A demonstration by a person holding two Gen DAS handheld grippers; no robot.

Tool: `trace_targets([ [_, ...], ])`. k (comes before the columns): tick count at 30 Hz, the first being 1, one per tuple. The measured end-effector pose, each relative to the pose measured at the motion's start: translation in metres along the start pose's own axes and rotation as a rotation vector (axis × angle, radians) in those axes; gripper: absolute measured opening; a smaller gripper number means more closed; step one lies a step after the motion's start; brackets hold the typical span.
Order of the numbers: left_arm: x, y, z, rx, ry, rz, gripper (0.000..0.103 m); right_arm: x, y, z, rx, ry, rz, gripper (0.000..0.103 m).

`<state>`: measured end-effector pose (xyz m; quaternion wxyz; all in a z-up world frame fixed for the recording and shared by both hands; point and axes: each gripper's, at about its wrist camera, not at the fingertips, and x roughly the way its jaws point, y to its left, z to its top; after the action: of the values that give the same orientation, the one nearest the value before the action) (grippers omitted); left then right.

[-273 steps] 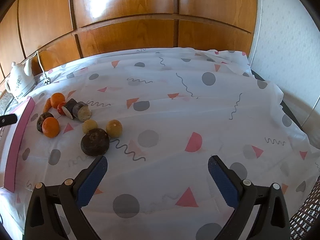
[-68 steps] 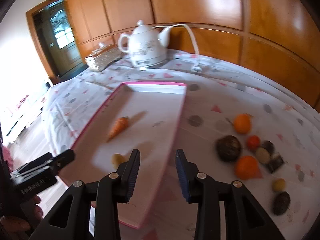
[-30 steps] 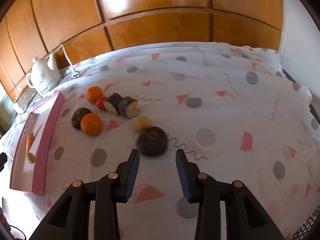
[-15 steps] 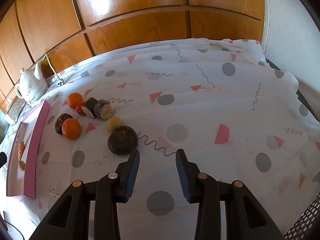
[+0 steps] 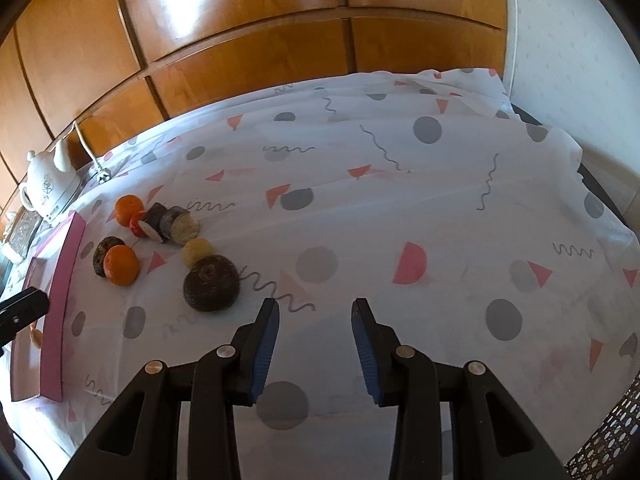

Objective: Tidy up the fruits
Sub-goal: 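Move the left tool to the large orange and close its fingers on it, then carry the orange with the left tool into the tray and release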

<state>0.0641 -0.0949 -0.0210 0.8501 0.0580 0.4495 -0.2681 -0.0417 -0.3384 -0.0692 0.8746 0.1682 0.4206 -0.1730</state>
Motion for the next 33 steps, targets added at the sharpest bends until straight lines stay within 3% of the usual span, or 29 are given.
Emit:
trace_targets([
  [7,0.037,-0.009,0.014,-0.029,0.065,-0.025,0.046,0.0,-0.013,0.001,0.027,0.005,-0.009,0.038],
  [19,0.087,-0.009,0.028,-0.086,0.13,0.018,0.047,0.004,-0.027,-0.001,0.053,0.02,-0.02,0.038],
  [22,0.096,-0.009,0.028,-0.089,0.135,0.021,0.04,0.004,-0.031,-0.001,0.06,0.018,-0.029,0.038],
  [28,0.092,-0.009,0.027,-0.097,0.102,-0.012,0.038,0.006,-0.036,-0.003,0.072,0.029,-0.04,0.038],
  [33,0.053,0.001,0.029,-0.137,0.023,-0.055,0.038,0.007,-0.036,-0.004,0.07,0.028,-0.042,0.038],
])
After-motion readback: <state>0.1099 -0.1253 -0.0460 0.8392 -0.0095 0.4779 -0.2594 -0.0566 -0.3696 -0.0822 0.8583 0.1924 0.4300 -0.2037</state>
